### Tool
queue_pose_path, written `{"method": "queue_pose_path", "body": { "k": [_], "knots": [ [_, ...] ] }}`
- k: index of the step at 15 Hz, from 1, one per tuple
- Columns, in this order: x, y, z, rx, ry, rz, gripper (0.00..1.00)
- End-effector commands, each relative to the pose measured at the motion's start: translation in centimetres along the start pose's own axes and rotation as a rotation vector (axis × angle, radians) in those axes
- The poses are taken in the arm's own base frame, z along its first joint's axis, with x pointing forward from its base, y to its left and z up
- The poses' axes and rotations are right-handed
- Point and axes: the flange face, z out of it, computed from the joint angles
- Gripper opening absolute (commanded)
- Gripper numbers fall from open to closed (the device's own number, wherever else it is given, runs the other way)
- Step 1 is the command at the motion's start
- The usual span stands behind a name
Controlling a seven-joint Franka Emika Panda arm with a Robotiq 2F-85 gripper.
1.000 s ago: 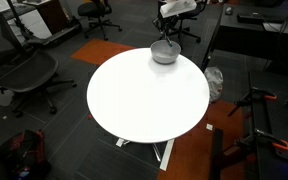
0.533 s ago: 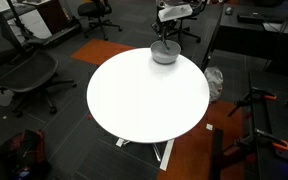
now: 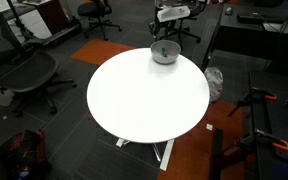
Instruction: Pick up the marker and place it in the bowl
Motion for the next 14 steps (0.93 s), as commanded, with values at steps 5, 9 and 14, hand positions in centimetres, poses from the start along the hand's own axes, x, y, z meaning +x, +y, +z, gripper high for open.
{"method": "queue_pose_path", "body": {
  "k": [5, 9, 14],
  "knots": [
    [-1.3, -0.6, -3.9, 0.018, 0.014, -0.067, 1.00],
    [-3.3, -1.3, -6.9, 0.018, 0.033, -0.117, 1.00],
    [-6.9, -2.1, -10.0, -0.010, 0.023, -0.198, 1.00]
  ]
}}
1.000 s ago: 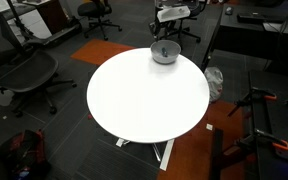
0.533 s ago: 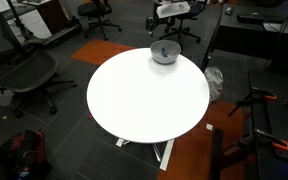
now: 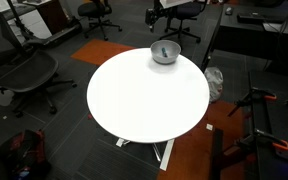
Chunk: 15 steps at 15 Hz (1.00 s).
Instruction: Pick up the marker and place it in the bowl
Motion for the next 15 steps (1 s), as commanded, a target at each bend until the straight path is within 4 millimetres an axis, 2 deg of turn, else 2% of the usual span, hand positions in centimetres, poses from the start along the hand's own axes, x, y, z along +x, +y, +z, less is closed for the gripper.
{"method": "queue_pose_path", "body": {
  "k": [1, 8, 15],
  "knots": [
    [-3.6, -0.1, -3.0, -0.014, -0.016, -0.074, 1.00],
    [-8.4, -0.4, -5.6, -0.019, -0.010, -0.157, 1.00],
    [-12.0, -0.2, -7.1, -0.033, -0.001, -0.205, 1.00]
  ]
}}
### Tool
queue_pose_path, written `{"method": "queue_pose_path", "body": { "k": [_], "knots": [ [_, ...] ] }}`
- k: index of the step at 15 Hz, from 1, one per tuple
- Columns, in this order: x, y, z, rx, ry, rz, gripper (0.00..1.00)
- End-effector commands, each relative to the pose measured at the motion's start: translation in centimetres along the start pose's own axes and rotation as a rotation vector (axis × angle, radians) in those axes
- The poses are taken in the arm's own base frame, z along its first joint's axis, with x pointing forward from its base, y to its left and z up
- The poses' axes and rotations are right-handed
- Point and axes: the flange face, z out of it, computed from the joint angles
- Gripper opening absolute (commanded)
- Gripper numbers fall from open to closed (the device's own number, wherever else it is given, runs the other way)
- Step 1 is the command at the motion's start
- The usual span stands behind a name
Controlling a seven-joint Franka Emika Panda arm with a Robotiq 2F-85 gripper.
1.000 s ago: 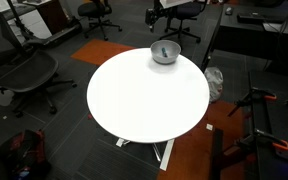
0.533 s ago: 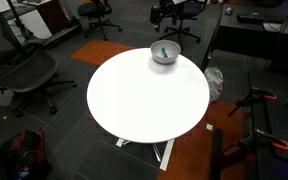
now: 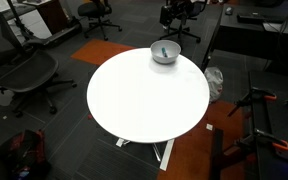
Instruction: Pick up the marker and place it in the bowl
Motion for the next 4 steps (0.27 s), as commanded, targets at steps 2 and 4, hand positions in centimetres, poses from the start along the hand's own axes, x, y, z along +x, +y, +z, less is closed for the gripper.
{"method": "queue_pose_path", "body": {
  "k": [2, 4],
  "knots": [
    [-0.86, -0.13, -0.42, 0.001, -0.002, -0.012, 1.00],
    [-1.27, -0.14, -0.65, 0.003, -0.001, -0.016, 1.00]
  ]
}}
